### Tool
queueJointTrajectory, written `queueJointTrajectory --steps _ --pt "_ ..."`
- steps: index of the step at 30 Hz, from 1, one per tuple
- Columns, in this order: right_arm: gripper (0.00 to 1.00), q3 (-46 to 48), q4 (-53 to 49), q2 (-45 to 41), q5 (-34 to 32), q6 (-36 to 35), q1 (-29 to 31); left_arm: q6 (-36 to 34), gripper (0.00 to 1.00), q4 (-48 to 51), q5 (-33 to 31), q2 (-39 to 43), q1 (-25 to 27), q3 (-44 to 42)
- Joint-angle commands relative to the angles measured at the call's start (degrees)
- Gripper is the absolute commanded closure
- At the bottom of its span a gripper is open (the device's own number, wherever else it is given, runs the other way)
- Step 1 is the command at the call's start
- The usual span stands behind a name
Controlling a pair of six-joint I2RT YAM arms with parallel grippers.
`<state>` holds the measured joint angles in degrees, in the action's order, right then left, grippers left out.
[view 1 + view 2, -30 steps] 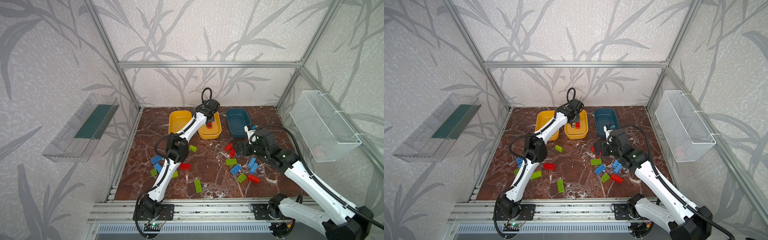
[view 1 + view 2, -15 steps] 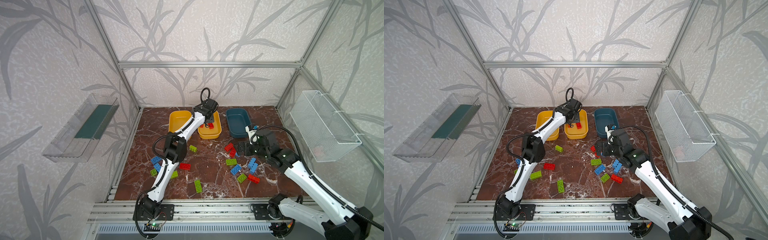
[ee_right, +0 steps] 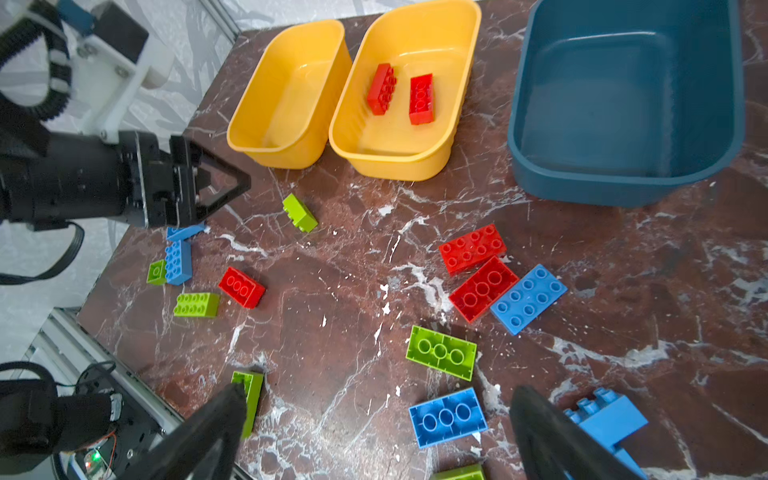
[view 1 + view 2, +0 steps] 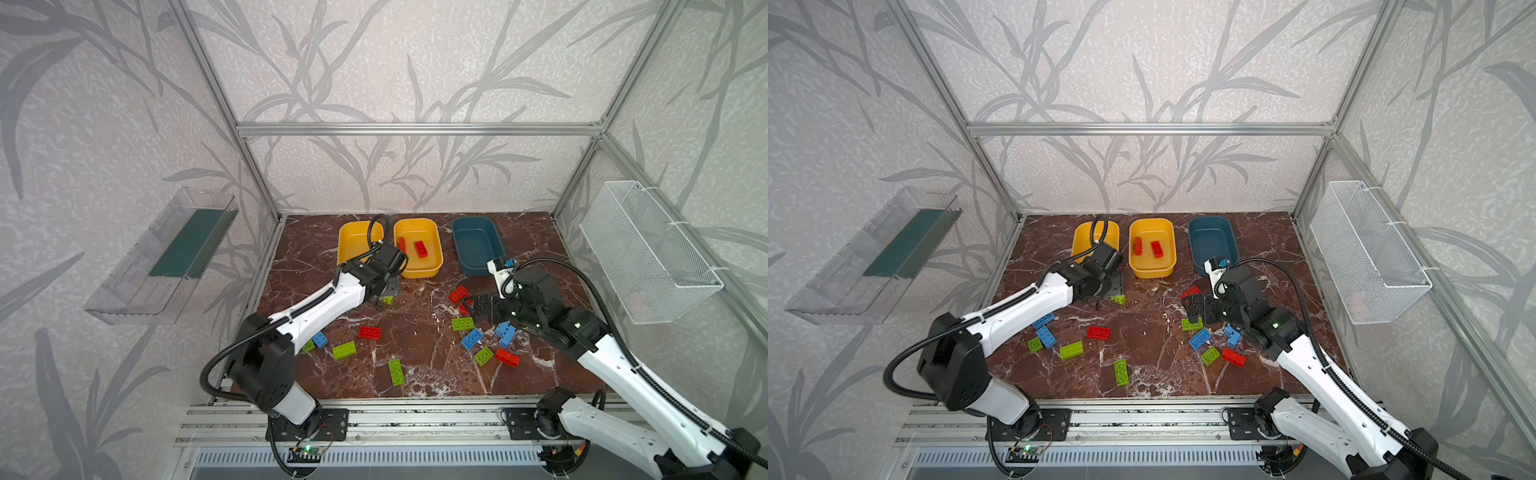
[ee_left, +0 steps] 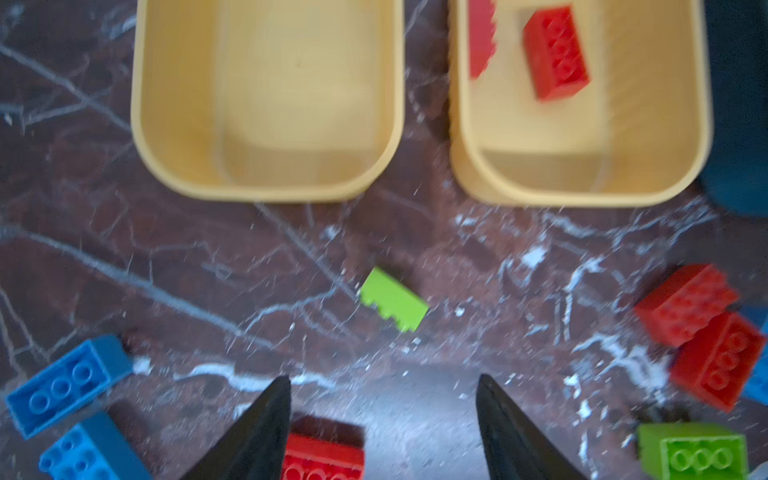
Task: Sort the legos into containers by color
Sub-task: 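Move the left gripper back to another red brick and grasp it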
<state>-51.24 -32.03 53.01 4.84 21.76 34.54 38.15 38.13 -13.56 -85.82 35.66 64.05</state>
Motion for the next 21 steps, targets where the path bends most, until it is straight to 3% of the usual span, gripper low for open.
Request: queueJointTrajectory --steps 1,9,21 --pt "0.01 -0.69 -2.22 -0.67 -3.49 1.59 3.56 3.29 0.23 -1.63 2.15 6.29 1.86 -8.56" --pt "0.01 -1.32 -4.37 -0.93 -8.95 4.84 10.34 2.27 0.05 -1.68 2.89 14.07 4.90 -18.67" --pt "0.01 -0.96 -7.45 -2.74 -12.99 7.55 14.10 0.90 0.03 -6.40 2.64 7.86 4.77 -22.16"
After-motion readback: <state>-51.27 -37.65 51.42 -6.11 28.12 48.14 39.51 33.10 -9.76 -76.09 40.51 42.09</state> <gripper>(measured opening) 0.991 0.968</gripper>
